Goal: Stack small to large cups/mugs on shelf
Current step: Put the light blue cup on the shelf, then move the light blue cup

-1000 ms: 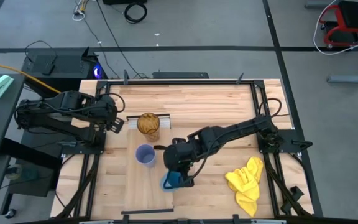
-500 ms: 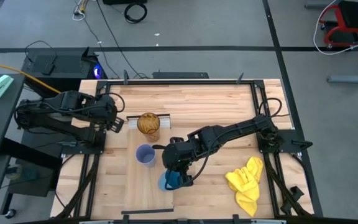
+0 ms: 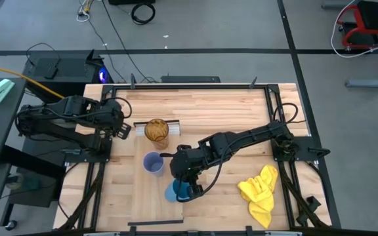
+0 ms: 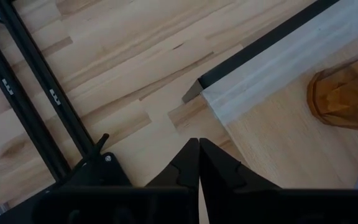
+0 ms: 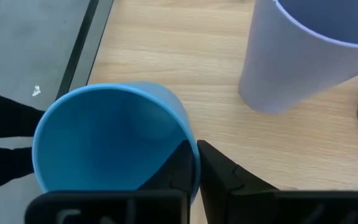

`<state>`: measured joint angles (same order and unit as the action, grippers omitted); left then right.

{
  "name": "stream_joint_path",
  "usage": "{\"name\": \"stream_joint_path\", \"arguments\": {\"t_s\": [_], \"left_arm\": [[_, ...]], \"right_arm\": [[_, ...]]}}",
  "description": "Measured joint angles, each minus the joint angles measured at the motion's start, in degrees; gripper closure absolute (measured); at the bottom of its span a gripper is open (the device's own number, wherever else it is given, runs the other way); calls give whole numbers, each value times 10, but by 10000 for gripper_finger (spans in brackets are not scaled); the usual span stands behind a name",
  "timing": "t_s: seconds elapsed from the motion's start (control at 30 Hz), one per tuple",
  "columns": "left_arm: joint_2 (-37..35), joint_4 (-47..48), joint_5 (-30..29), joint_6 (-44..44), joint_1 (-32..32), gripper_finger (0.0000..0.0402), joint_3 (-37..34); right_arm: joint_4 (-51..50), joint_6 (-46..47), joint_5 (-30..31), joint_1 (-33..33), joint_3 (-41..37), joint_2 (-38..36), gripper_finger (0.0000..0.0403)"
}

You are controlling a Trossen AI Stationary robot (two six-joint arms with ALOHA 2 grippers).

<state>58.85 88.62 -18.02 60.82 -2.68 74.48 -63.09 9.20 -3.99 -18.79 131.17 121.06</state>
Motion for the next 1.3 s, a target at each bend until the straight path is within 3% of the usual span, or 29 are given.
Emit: {"name": "stream_joint_path", "arguments": {"t_s": [0.53,1.3], "left_arm": [[0,0,0,0,0,385,0],[0,0,0,1,0,379,0]], "right_arm": [[2,0,-8,0,0,2,341],[38,0,-10,18,0,3,339]]}}
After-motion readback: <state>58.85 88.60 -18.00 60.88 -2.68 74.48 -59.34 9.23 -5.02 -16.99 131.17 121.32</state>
